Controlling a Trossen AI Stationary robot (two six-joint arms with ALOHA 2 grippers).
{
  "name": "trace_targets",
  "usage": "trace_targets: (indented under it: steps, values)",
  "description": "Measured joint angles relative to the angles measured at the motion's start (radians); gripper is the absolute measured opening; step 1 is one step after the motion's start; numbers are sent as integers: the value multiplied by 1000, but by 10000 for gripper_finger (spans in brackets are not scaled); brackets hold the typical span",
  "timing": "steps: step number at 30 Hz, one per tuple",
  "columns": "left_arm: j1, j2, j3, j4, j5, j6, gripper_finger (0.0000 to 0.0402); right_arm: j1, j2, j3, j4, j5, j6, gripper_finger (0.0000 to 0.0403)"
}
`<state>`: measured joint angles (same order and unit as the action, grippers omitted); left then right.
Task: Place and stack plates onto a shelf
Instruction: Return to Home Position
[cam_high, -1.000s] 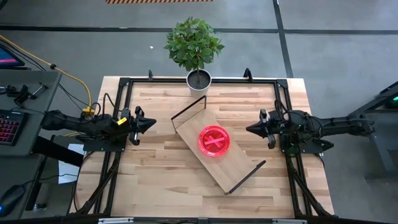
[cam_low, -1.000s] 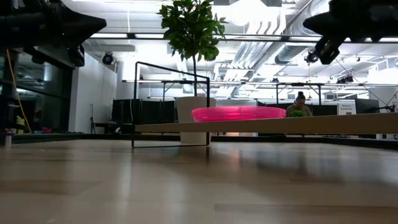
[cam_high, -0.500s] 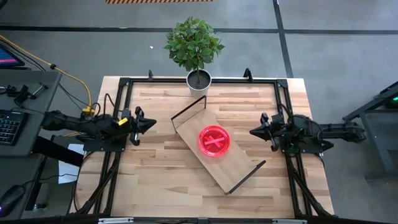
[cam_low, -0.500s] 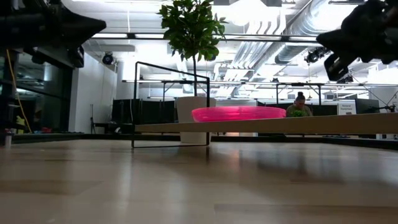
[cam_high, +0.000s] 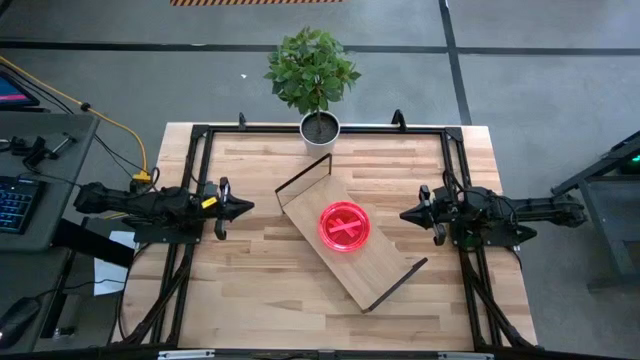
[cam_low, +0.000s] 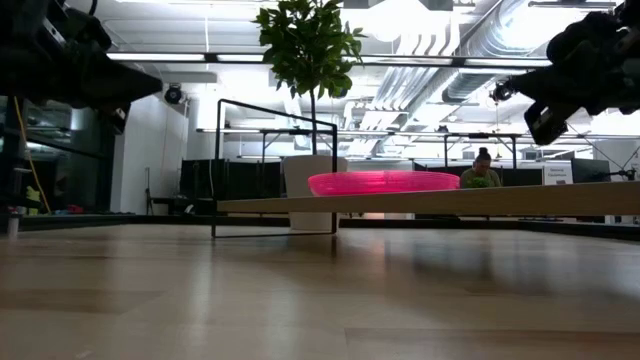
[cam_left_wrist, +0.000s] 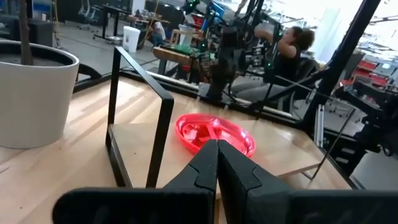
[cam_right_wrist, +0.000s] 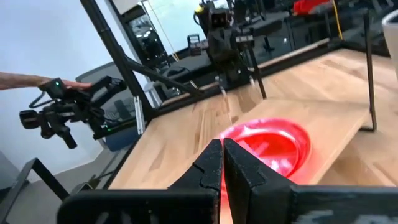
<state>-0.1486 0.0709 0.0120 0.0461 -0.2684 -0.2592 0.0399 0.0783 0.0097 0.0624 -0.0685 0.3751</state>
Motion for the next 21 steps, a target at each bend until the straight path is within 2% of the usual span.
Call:
trace_targets:
  steps: [10, 16, 21]
  values:
    - [2, -68, 1, 2, -3, 1, 0, 0, -5, 0, -38, -2, 122, 0]
    - [1, -67, 1, 4, -3, 0, 0, 0, -75, -1, -37, 0, 122, 0]
    - [-3, -68, 1, 5, -3, 0, 0, 0, -66, -1, -31, 0, 118, 0]
